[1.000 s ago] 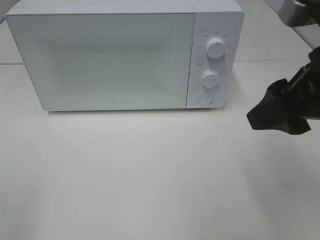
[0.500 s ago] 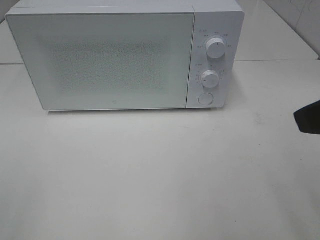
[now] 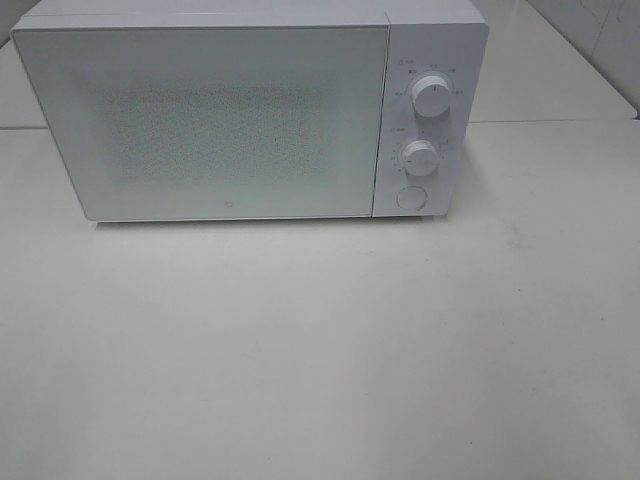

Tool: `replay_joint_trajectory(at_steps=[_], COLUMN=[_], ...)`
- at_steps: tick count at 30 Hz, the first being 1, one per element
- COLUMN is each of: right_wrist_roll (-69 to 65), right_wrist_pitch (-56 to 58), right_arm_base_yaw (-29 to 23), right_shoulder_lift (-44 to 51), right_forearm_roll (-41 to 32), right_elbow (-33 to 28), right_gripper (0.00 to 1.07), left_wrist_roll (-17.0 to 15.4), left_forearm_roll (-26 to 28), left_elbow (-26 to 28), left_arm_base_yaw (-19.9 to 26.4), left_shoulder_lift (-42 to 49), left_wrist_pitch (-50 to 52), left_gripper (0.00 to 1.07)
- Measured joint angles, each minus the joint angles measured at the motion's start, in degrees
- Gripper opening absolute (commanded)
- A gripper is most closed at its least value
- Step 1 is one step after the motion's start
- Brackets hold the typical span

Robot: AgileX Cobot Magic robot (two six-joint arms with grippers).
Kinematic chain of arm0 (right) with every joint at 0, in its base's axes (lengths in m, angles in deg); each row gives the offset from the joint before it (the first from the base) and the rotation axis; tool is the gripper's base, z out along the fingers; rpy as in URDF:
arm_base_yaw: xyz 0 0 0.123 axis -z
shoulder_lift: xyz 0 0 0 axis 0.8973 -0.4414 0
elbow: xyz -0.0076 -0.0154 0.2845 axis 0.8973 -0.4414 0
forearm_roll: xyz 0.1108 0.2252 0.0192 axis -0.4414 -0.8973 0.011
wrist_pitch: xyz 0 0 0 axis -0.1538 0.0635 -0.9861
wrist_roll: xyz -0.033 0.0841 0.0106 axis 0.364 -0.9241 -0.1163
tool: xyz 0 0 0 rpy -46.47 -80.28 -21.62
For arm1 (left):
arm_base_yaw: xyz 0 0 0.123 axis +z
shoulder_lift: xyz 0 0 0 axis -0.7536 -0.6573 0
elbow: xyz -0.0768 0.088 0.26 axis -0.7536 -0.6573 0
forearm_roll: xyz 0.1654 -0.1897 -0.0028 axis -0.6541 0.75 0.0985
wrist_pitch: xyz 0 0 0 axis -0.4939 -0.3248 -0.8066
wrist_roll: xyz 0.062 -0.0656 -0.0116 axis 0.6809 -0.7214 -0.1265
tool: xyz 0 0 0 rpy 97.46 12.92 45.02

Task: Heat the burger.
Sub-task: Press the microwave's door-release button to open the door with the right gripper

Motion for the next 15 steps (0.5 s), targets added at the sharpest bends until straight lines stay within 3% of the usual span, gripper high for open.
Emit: replay_joint_trajectory(at_steps=[15], right_wrist_roll=[0.3], right_wrist_pitch=[10.0], right_arm_base_yaw=[10.9], right_shoulder_lift=[20.2], right_forearm_roll=[0.5], right_elbow=[-1.6], right_gripper=[0.73], left_wrist_roll=[0.0], left_forearm_roll=[0.0], left_elbow=[0.0], left_arm_base_yaw=[0.0], left_shoulder_lift=[0.0], left_wrist_pitch=[0.0], left_gripper=[1.00])
